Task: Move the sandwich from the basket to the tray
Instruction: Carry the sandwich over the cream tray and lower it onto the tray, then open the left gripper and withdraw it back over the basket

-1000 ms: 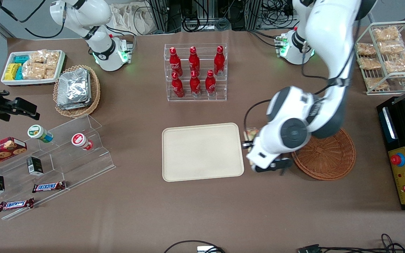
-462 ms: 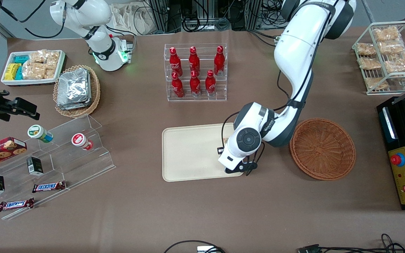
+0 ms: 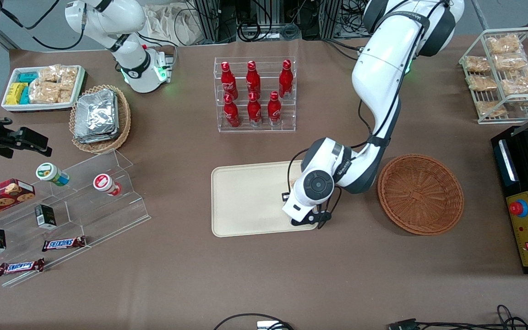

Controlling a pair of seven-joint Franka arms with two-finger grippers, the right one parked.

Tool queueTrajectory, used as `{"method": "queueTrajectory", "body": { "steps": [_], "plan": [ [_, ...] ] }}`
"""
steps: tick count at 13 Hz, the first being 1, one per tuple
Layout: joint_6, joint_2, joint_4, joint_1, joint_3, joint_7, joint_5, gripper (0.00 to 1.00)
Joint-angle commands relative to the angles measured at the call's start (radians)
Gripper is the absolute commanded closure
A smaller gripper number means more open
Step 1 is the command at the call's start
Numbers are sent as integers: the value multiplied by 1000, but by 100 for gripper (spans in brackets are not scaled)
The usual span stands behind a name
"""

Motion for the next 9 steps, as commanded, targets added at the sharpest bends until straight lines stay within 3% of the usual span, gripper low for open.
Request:
{"method": "queueTrajectory", "body": {
  "steps": [1, 9],
  "plan": [
    [5, -17, -9, -14, 8, -13, 15, 0],
    [-182, -194, -36, -3, 19, -115, 20, 0]
  ]
}}
